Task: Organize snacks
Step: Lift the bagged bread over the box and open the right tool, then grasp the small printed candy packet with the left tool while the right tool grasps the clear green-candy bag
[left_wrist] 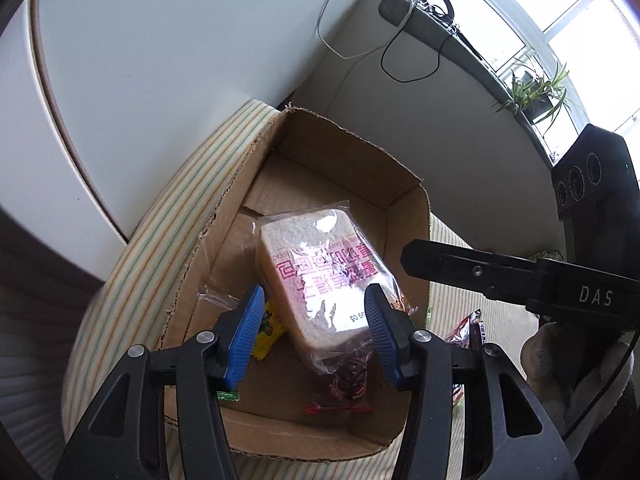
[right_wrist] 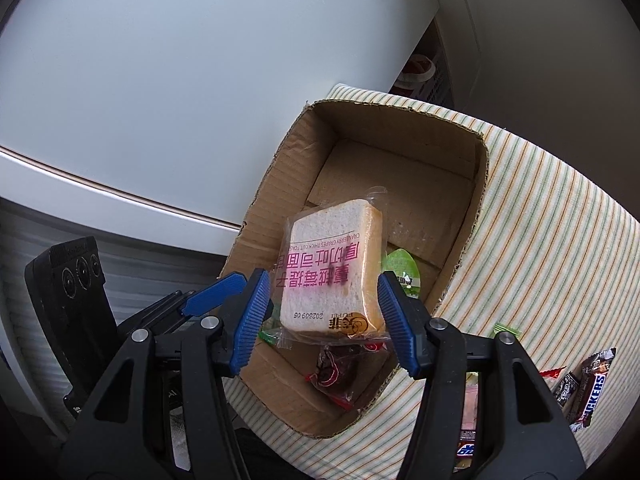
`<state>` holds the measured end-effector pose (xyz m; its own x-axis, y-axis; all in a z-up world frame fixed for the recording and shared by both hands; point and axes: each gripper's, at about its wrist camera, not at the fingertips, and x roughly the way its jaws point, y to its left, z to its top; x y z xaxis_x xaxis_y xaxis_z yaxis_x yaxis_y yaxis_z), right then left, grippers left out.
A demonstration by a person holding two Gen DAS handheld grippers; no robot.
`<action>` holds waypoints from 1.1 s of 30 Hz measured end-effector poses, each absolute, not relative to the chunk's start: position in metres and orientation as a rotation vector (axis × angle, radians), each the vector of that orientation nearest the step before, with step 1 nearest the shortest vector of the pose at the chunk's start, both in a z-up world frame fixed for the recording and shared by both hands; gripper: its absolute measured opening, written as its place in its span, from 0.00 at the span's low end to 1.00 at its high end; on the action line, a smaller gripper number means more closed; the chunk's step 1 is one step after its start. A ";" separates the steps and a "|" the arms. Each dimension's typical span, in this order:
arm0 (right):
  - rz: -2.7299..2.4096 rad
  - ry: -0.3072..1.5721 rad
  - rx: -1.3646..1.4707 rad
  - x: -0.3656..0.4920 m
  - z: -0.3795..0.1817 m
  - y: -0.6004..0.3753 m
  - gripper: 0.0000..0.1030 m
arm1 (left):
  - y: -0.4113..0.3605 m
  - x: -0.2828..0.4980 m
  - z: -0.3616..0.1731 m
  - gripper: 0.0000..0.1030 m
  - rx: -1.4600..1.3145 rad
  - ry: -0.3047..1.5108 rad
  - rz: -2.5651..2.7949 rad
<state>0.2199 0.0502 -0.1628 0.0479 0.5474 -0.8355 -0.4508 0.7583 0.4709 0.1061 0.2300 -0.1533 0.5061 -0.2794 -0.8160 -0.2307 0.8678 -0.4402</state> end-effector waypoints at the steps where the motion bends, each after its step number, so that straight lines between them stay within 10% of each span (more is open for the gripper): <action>1: 0.759 1.316 0.088 0.219 -0.162 0.049 0.57 | 0.231 0.104 -0.153 0.49 -0.544 1.053 -0.030; 8: 0.734 1.272 0.071 0.207 -0.146 0.024 0.73 | 0.228 0.099 -0.146 0.49 -0.508 1.038 -0.035; 33: 0.395 1.086 -0.066 0.104 -0.135 -0.167 0.74 | 0.114 0.033 -0.127 0.49 -0.223 1.038 -0.292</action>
<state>0.1036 -0.1672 -0.1348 0.4039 0.2804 -0.8708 -0.3445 0.9284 0.1392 0.0333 0.1136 -0.1266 0.4752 -0.3414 -0.8109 0.1321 0.9389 -0.3179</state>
